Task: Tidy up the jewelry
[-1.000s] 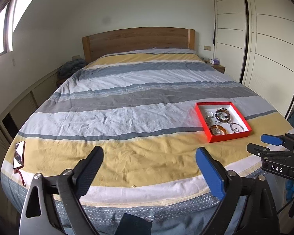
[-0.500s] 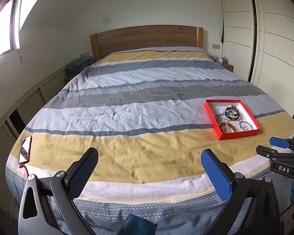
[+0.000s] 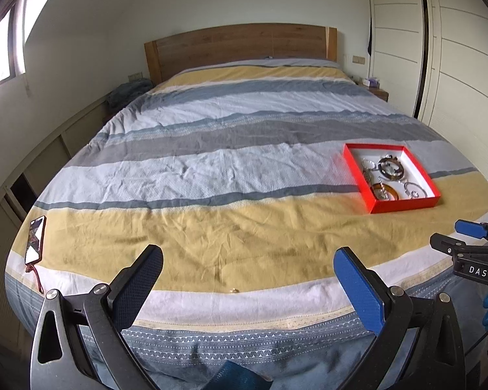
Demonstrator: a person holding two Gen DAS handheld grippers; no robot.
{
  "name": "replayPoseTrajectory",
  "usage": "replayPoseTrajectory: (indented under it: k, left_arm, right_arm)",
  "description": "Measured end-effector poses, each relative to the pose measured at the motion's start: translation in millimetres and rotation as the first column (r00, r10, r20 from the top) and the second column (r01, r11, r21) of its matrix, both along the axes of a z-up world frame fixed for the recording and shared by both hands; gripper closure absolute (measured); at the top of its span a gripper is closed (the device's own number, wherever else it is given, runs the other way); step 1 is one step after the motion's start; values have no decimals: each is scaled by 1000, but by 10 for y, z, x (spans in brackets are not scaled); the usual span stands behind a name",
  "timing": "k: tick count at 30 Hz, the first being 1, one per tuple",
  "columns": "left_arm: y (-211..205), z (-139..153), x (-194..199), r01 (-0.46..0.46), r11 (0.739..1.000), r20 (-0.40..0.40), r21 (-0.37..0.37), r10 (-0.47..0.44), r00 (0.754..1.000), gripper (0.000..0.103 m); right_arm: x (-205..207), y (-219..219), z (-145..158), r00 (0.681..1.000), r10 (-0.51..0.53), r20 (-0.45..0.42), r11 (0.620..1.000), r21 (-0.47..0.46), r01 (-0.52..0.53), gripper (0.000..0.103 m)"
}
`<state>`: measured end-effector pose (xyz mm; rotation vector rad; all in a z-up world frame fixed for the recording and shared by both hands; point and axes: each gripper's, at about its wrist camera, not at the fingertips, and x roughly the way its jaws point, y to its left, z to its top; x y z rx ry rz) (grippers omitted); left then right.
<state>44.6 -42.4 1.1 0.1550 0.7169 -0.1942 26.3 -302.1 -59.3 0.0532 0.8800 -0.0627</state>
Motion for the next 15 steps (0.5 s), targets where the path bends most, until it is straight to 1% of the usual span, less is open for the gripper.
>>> replayPoseTrajectory:
  k: [15]
  left_arm:
    - [23, -281, 194, 0, 1000, -83, -1, 0, 997, 0]
  right_arm:
    - [98, -51, -168, 999, -17, -40, 1000, 6, 18, 35]
